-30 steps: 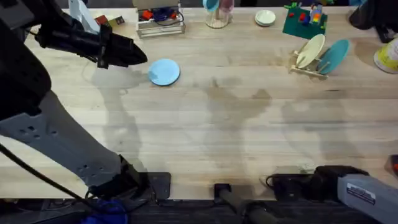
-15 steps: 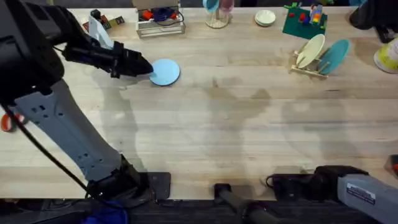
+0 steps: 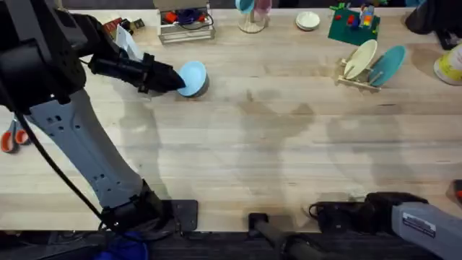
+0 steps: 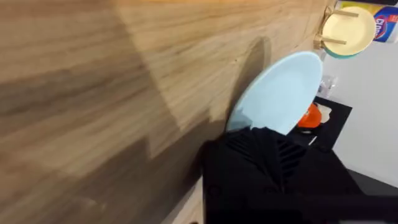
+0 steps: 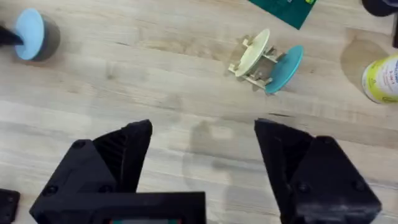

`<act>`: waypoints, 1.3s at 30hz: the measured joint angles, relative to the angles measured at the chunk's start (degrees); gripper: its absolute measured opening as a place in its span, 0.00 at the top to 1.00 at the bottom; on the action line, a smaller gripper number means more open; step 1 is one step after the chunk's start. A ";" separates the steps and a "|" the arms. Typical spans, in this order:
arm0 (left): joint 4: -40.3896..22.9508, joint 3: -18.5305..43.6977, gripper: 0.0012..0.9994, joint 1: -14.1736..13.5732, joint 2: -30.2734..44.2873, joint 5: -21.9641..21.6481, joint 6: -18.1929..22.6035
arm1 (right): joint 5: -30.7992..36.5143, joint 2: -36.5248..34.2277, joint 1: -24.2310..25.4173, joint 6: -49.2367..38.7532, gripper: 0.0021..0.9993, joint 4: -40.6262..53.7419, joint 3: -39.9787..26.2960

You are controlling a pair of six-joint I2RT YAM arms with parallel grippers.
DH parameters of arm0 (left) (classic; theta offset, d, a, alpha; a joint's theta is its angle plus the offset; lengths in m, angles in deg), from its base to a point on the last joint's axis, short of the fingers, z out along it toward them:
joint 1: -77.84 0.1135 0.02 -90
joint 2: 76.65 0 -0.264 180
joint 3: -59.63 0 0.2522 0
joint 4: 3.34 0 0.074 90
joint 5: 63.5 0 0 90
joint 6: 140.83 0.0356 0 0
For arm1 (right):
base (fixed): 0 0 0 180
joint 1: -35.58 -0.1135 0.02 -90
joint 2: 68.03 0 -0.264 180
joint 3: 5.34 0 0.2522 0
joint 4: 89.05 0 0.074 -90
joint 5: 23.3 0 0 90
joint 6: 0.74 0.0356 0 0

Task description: Pick up the plates from the table one by one and place each into a slot on the dish rack.

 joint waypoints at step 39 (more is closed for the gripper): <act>0.13 0.00 0.96 -0.04 0.00 0.00 -0.09 | -18.06 -20.78 -3.71 12.07 0.00 -3.72 -0.35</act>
